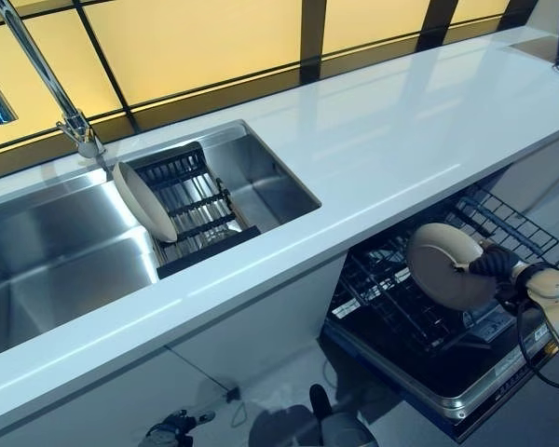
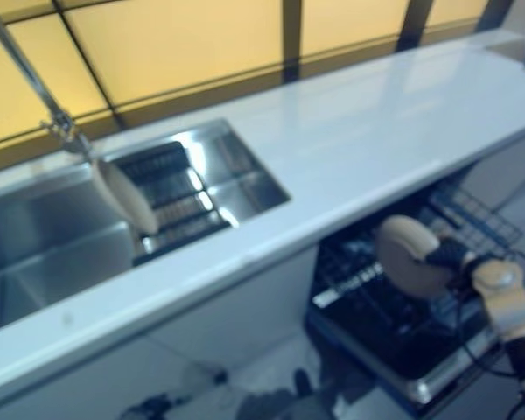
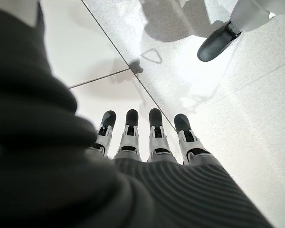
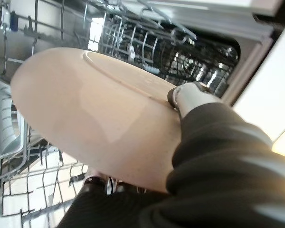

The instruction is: Take plates into dishwasher

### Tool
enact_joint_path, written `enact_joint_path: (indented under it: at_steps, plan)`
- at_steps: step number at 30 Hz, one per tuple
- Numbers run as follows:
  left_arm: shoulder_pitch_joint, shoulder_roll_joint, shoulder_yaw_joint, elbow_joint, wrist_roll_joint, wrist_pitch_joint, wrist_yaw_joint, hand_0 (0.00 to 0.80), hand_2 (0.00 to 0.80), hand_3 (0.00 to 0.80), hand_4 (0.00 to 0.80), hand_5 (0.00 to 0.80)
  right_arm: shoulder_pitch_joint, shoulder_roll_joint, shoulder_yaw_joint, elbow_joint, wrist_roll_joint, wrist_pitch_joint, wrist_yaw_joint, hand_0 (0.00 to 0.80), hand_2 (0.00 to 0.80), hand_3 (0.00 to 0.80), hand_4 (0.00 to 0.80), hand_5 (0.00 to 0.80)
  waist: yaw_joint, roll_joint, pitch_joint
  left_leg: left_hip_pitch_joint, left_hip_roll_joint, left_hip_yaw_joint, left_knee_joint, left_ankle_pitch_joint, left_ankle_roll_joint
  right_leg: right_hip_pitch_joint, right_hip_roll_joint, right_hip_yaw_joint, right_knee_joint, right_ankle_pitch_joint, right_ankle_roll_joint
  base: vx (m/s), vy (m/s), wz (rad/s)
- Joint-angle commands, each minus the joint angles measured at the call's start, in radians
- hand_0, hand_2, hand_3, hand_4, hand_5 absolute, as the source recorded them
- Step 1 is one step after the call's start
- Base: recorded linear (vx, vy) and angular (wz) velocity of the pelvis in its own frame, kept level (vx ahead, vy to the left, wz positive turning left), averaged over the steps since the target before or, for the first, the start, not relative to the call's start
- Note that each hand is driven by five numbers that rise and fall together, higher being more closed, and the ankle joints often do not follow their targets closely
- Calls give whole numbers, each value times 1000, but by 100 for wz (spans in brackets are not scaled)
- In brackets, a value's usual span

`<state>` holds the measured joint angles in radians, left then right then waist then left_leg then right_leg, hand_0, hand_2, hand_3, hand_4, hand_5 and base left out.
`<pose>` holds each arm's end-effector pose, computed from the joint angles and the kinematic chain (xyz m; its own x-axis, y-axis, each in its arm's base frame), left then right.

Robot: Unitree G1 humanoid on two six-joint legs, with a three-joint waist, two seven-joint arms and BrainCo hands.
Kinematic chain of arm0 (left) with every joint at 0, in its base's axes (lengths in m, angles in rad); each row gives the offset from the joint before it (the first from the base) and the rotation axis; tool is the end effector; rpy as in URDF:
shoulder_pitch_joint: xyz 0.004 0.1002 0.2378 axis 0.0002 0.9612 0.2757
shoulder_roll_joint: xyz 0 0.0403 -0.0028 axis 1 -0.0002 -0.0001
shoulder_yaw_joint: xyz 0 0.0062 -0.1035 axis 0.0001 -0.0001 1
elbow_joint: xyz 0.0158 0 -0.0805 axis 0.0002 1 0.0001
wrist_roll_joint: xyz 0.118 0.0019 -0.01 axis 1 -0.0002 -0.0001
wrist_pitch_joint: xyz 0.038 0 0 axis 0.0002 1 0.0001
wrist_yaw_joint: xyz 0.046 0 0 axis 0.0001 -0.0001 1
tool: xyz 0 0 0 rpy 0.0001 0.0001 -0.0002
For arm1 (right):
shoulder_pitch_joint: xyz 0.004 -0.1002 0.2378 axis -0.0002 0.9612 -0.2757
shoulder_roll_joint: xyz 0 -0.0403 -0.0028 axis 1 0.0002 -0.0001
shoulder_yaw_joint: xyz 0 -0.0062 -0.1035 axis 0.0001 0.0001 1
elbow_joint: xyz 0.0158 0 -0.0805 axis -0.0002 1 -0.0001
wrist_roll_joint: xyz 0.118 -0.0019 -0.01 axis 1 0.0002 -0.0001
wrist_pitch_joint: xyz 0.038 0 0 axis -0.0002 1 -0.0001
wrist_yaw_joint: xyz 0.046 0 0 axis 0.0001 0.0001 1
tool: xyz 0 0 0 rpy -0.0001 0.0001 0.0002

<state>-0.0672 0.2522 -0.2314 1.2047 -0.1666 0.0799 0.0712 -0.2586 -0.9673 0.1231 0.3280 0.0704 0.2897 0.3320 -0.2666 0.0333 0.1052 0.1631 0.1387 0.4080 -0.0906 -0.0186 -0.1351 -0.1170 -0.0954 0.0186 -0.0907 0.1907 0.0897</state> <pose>0.1037 0.2236 -0.1273 0.3412 0.2274 -0.9121 0.0572 0.9635 0.2616 0.2536 -0.3373 0.1233 0.8806 -0.1265 -0.4567 -0.2494 0.6957 -0.6737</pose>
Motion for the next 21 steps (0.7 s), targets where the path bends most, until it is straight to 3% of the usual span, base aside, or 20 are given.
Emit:
enact_joint_path:
  at_steps: [1,21]
  plan:
    - [-38,60,24,18,32,5,5,0,0,0,0,0,-47,73,26,44,-41,-31,-57,800,800,800,800,800,29,-69,4,20,26,-60,3,-24,27,36,-65,-24,11,-52,84,2,-21,8]
    - [-59,46,-33,0,44,1,-11,0,0,0,0,0,-100,216,180,376,-156,-128,-90,800,800,800,800,800,99,-42,7,-3,29,-120,3,-12,22,58,-81,-65,3,-61,84,-1,-12,10]
